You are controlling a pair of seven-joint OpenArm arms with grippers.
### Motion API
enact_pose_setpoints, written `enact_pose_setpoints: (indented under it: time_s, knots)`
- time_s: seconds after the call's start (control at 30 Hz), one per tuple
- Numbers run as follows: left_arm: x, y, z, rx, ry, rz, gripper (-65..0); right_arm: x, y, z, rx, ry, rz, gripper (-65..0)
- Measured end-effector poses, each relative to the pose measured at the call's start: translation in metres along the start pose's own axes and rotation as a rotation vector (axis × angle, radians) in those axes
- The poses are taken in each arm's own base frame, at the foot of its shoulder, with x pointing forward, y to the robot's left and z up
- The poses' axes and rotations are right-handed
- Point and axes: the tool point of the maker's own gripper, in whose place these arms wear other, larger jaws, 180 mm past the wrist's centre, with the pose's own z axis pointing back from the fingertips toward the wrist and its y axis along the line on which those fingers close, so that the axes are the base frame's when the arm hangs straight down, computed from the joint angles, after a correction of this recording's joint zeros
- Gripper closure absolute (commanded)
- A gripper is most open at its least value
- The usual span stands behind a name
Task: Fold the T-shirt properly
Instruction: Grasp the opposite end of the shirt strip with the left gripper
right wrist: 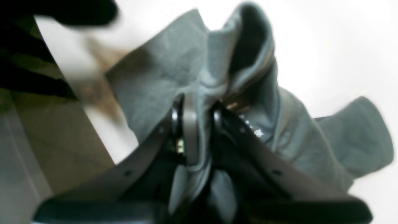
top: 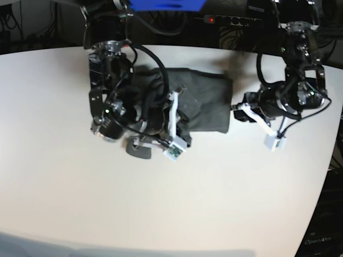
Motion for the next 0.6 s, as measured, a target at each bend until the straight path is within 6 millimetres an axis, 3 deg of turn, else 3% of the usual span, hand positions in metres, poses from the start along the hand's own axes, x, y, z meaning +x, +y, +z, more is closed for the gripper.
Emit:
enact_pose_setpoints:
  time_s: [0.17, 0.27, 0.43, 0.6]
  knots:
    - [0.001, 0.009, 0.005, 0.024, -0.001, -0.005, -2.4, 0.008, -0.003, -0.003, -0.002, 0.007, 0.024, -0.7]
    - [-0.006, 0.015, 0.006, 0.035, 0.009, 0.012, -2.4, 0.015, 0.004, -0.005, 0.02, -0.007, 0.049, -0.7]
    - [-0.005, 0.026, 0.009, 0.082, 0.011, -0.001, -2.4, 0.015, 0.004, -0.014, 0.035, 0.032, 0.074, -0.7]
    - [-0.006, 0.043, 0.012, 0.167, 0.018, -0.026, -2.4, 0.02, 0.03, -0.029, 0.102, 0.068, 0.161, -0.7]
